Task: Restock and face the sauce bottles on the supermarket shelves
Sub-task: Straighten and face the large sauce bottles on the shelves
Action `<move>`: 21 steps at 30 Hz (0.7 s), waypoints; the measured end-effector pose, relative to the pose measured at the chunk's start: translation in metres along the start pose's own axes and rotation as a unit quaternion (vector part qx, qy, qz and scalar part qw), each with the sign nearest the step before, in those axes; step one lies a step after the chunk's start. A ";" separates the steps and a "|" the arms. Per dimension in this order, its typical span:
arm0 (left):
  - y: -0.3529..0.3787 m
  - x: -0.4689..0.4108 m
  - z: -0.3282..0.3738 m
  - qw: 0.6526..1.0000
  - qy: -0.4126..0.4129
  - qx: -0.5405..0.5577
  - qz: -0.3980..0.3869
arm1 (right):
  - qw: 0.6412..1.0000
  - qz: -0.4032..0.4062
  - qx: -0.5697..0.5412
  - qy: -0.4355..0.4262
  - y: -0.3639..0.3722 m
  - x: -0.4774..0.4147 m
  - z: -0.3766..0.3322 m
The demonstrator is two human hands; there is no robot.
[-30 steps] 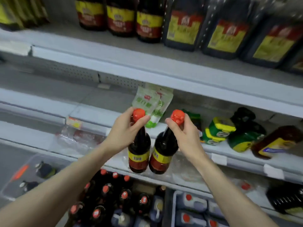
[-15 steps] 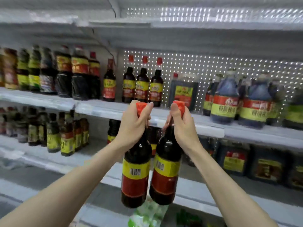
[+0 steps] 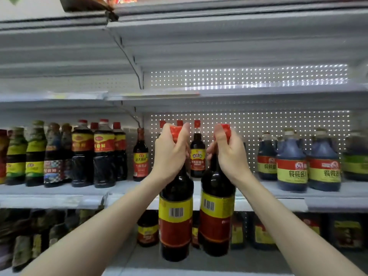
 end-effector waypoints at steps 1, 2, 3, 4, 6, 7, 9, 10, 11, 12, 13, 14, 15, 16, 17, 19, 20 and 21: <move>-0.008 -0.009 -0.001 1.000 0.008 0.004 -0.003 | 1.000 0.015 0.005 -0.007 0.006 -0.006 -0.007; -0.016 -0.020 -0.001 1.000 0.018 0.007 -0.008 | 0.999 0.029 0.008 -0.014 0.014 -0.012 -0.015; -0.023 -0.031 -0.001 0.999 0.028 0.010 -0.013 | 0.999 0.045 0.009 -0.020 0.019 -0.020 -0.023; -0.029 -0.042 0.000 0.999 0.037 0.014 -0.018 | 0.998 0.060 0.005 -0.028 0.024 -0.029 -0.031; -0.042 -0.063 0.000 0.998 0.054 0.030 -0.014 | 0.995 0.086 0.000 -0.043 0.034 -0.046 -0.045; -0.047 -0.073 -0.001 0.997 0.064 0.036 -0.006 | 0.994 0.095 0.002 -0.052 0.040 -0.054 -0.050; -0.054 -0.088 -0.004 0.995 0.085 0.042 0.007 | 0.991 0.110 0.024 -0.070 0.050 -0.067 -0.056; -0.056 -0.095 -0.007 0.994 0.095 0.044 0.009 | 0.989 0.119 0.040 -0.076 0.055 -0.073 -0.057; -0.058 -0.101 -0.011 0.994 0.099 0.045 0.011 | 0.987 0.128 0.057 -0.082 0.059 -0.079 -0.057; -0.059 -0.108 -0.016 0.994 0.101 0.048 0.015 | 0.984 0.137 0.068 -0.089 0.063 -0.084 -0.055; -0.060 -0.114 -0.022 0.993 0.101 0.051 0.021 | 0.982 0.146 0.080 -0.094 0.065 -0.088 -0.053; -0.061 -0.119 -0.029 0.993 0.099 0.052 0.028 | 0.979 0.157 0.092 -0.096 0.067 -0.092 -0.049; -0.062 -0.123 -0.036 0.993 0.097 0.052 0.035 | 0.976 0.167 0.104 -0.098 0.068 -0.095 -0.043; -0.062 -0.126 -0.043 0.993 0.095 0.049 0.041 | 0.973 0.174 0.110 -0.099 0.070 -0.098 -0.035; -0.060 -0.127 -0.051 0.994 0.094 0.043 0.046 | 0.972 0.178 0.115 -0.100 0.071 -0.100 -0.027; -0.055 -0.128 -0.066 0.994 0.093 0.033 0.048 | 0.971 0.177 0.121 -0.102 0.076 -0.105 -0.009; -0.051 -0.129 -0.074 0.994 0.091 0.033 0.046 | 0.972 0.175 0.122 -0.100 0.079 -0.109 0.000; -0.048 -0.131 -0.081 0.995 0.087 0.032 0.046 | 0.973 0.173 0.122 -0.096 0.081 -0.113 0.009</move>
Point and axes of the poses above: each hand's wrist, its own x-axis away from the middle knuckle, its own y-axis out of the palm, z = x × y, the point moved 10 cm from there along -x, towards the middle knuckle, and after that the axes turned 13 degrees about x, right-handed, at the moved point
